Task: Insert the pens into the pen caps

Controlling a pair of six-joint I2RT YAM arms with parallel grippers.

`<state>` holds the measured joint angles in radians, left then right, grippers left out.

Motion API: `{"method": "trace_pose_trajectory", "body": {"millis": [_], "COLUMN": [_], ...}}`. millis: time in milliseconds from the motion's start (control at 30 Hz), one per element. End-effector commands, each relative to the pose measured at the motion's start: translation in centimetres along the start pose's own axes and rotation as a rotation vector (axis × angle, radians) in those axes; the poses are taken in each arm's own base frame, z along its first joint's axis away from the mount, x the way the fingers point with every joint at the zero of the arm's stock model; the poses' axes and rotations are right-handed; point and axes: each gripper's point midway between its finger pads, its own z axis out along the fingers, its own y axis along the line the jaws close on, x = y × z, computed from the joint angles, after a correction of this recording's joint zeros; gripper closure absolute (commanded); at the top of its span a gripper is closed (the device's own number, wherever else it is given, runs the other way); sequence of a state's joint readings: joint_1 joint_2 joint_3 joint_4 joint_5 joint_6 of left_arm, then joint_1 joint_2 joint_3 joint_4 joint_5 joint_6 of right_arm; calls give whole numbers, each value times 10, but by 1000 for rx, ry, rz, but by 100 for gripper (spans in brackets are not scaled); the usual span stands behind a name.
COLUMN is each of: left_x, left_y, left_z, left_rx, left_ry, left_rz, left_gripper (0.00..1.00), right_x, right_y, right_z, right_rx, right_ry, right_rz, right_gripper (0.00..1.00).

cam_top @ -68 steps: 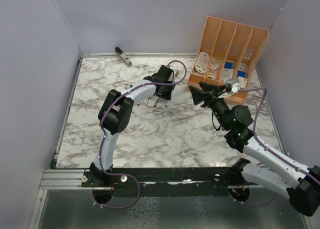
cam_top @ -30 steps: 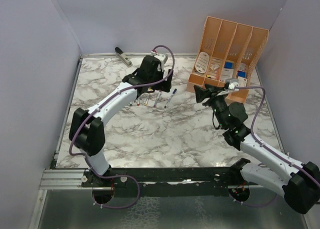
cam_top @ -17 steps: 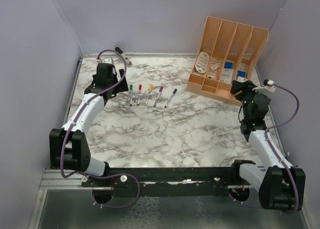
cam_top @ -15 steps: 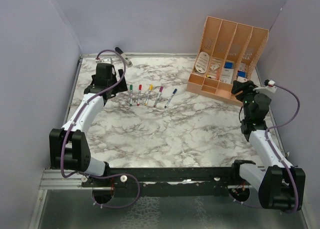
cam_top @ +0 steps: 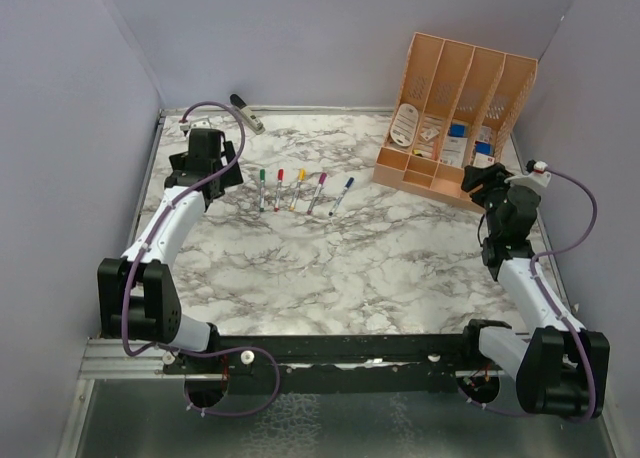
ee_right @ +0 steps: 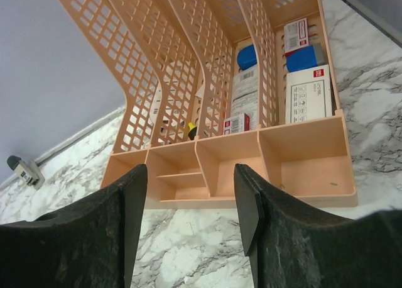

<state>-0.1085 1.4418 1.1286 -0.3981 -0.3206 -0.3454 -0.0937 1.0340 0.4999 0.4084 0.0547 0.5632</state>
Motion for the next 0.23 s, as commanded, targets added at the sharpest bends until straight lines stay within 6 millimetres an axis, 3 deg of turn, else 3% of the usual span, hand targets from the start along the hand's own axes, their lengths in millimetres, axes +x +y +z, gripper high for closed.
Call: {"method": "trace_pose_trajectory", "body": {"millis": [0,200], "left_x": [-5,-6], "left_y": [11,11], "left_z": [-9,-13], "left_rx": [-35,-12], "left_ry": [-39,-61], "left_rz": [-12,-17], "left_gripper": [1,1], "right_x": [-4,-3], "right_y": [1,2], "right_z": [1,0], "right_rx": [-3,-15], "right_ry": [-5,-5], "right_rz": [-7,-5], "right_gripper": [43,43]}}
